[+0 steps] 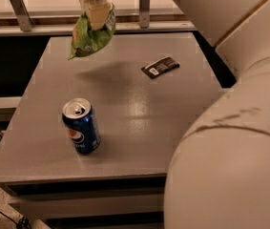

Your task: Move green rice chip bag near pepsi can

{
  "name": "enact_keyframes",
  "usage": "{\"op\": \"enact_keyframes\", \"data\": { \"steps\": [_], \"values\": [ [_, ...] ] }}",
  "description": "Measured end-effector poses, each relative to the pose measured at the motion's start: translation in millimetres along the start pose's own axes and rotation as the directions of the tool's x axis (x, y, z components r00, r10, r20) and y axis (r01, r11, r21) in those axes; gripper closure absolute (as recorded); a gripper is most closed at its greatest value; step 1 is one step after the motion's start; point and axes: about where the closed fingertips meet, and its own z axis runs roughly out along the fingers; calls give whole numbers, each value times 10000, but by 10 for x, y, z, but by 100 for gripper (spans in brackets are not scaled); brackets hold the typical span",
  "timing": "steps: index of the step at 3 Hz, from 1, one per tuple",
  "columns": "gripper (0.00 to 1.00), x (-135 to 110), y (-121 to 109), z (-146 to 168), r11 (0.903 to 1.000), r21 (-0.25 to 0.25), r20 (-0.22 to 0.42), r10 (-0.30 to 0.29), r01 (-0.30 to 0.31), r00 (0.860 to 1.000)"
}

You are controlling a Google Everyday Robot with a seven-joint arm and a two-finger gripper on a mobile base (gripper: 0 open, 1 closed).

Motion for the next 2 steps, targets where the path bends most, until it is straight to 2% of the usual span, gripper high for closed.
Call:
{"op": "enact_keyframes", "data": {
  "steps": [2],
  "values": [
    [100, -235, 278, -113, 9982, 22, -369, 599, -599, 9975]
  ]
}}
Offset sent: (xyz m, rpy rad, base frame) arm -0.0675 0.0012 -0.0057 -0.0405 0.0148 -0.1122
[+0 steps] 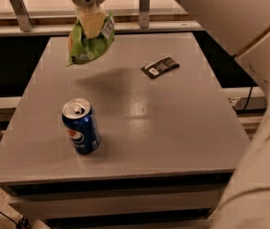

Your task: Move green rice chip bag near pepsi can

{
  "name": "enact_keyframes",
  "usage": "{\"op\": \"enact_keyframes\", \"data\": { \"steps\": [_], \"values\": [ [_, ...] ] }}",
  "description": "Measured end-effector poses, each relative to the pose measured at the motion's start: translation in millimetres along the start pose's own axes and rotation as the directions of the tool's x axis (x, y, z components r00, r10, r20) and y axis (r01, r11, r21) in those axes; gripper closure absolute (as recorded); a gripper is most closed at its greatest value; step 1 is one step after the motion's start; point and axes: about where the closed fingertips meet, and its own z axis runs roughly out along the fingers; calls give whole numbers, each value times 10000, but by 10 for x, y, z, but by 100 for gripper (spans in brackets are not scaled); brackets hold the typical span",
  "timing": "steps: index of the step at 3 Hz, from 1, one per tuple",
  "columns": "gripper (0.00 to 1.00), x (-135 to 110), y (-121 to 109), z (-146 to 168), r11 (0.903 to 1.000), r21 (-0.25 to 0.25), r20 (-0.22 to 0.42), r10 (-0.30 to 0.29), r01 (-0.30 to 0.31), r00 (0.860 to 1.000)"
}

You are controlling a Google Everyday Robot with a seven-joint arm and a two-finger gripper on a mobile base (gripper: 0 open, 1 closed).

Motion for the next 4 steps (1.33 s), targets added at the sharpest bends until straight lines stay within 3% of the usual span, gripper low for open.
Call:
{"op": "enact_keyframes", "data": {
  "steps": [4],
  "values": [
    [100, -166, 343, -220, 9978, 657, -374, 56, -32, 9993]
  ]
}}
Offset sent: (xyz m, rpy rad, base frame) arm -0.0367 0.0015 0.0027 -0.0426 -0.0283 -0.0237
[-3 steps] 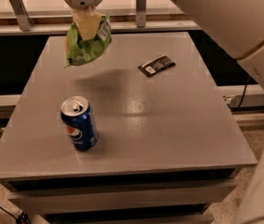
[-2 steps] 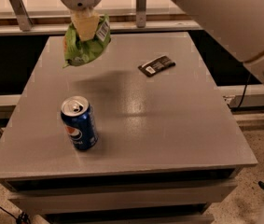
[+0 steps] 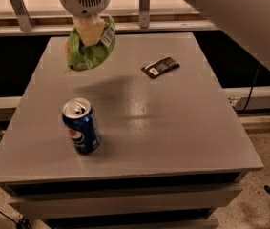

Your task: Move green rice chip bag near pepsi can

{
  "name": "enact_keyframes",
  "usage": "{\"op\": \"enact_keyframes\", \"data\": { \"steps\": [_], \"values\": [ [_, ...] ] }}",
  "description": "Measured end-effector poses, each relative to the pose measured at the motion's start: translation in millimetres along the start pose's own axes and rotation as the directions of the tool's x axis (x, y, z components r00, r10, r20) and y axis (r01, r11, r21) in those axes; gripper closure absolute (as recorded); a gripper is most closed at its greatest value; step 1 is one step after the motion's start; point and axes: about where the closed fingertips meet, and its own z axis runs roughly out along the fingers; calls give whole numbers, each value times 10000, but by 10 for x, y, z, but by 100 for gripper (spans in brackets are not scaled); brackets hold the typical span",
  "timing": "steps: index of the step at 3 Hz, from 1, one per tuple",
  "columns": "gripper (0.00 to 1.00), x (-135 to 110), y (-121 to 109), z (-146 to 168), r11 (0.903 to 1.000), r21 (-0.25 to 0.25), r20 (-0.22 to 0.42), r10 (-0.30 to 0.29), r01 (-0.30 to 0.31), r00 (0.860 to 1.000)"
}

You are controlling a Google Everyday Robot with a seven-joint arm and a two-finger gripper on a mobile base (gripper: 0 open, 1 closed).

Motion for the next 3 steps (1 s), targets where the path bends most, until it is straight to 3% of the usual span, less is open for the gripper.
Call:
{"op": "enact_keyframes", "data": {
  "steps": [3],
  "values": [
    [100, 115, 403, 221, 9997, 192, 1167, 110, -133, 9931]
  ]
}}
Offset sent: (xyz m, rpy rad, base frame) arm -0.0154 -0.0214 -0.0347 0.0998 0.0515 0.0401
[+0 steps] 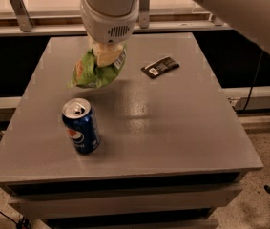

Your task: Move green rice chip bag near pepsi can

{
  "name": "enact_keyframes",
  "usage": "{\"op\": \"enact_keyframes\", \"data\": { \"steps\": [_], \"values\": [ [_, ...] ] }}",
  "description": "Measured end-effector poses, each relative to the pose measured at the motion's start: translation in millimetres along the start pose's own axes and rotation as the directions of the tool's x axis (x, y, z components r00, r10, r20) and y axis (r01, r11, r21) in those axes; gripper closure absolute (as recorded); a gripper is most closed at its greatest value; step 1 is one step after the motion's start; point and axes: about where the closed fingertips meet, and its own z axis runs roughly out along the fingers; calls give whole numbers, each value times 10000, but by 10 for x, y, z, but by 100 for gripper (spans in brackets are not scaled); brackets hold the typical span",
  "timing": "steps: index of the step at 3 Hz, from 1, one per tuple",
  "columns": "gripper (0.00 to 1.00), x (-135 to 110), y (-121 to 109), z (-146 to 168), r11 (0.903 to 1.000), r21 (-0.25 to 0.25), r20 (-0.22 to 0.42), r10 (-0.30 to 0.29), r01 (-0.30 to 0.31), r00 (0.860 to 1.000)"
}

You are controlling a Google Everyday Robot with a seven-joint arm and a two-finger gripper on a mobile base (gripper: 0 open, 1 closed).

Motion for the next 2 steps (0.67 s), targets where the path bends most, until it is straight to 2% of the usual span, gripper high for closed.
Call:
{"op": "enact_keyframes", "data": {
  "steps": [2],
  "values": [
    [100, 77, 145, 105, 9999, 122, 272, -33, 30, 9996]
  ]
}}
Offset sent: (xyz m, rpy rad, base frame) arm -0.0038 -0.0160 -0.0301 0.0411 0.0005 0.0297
